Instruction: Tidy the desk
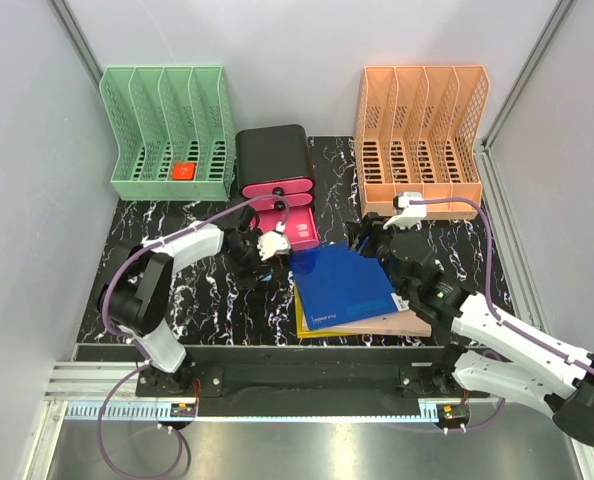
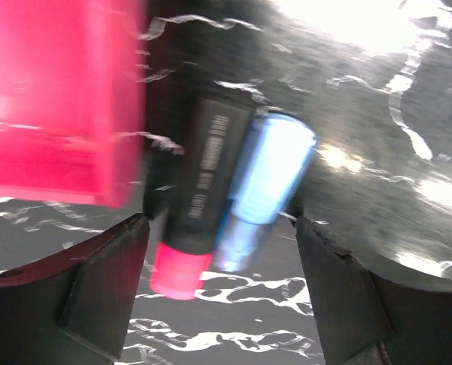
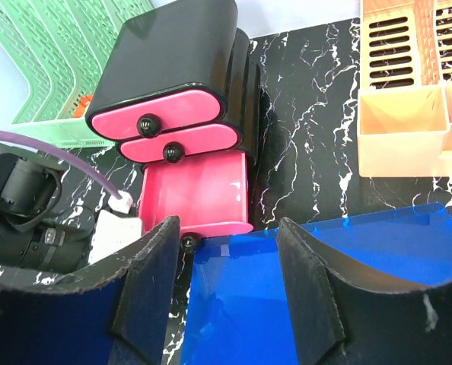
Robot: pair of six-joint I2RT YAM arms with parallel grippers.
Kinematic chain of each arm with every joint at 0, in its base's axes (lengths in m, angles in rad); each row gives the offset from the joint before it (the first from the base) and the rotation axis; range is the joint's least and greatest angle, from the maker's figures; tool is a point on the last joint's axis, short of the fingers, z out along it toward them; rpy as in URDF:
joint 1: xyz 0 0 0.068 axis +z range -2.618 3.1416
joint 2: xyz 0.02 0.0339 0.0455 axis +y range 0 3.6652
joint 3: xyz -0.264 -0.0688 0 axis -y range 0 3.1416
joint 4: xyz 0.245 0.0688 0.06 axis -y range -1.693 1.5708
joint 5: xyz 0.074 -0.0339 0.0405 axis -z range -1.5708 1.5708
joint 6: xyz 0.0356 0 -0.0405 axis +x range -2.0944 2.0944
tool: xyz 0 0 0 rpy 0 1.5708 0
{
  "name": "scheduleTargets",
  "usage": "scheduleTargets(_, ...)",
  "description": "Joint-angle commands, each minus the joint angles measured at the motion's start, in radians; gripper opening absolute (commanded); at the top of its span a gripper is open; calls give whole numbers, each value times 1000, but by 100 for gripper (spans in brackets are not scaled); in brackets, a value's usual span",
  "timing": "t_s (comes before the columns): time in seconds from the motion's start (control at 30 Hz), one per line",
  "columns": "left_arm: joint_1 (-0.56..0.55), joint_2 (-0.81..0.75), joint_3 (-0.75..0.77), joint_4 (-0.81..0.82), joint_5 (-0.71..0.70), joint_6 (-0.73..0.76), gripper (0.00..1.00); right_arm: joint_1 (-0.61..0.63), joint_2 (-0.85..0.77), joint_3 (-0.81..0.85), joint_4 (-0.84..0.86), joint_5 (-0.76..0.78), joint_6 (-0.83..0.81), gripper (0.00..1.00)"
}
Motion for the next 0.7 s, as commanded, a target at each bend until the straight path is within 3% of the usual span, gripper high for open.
scheduleTargets(0.0,-3,-6,47,-193,160,43,82,-3,-22,9,3,40,-11,63)
scheduleTargets(0.13,-11,-61,28,-287,214,66,80,-3,-33,3,3,44,-11,62)
scheduleTargets(0.33,-38,-97,-5,-266,188,24,78,-1,-48,-14,1,44,0,62)
scheduleTargets(0.4,-38,-88,1,-231,168,-9,81,-3,-51,-19,0,40,3,62)
scheduleTargets(0.43,-41,-77,6,-216,151,-26,94,-3,-53,-20,-3,40,6,62)
scheduleTargets(0.47,-43,-72,12,-194,148,-40,98,-1,-53,-20,-8,40,7,62)
scheduleTargets(0.67,-66,-77,40,-114,102,-169,99,-1,-76,-40,-22,54,0,62)
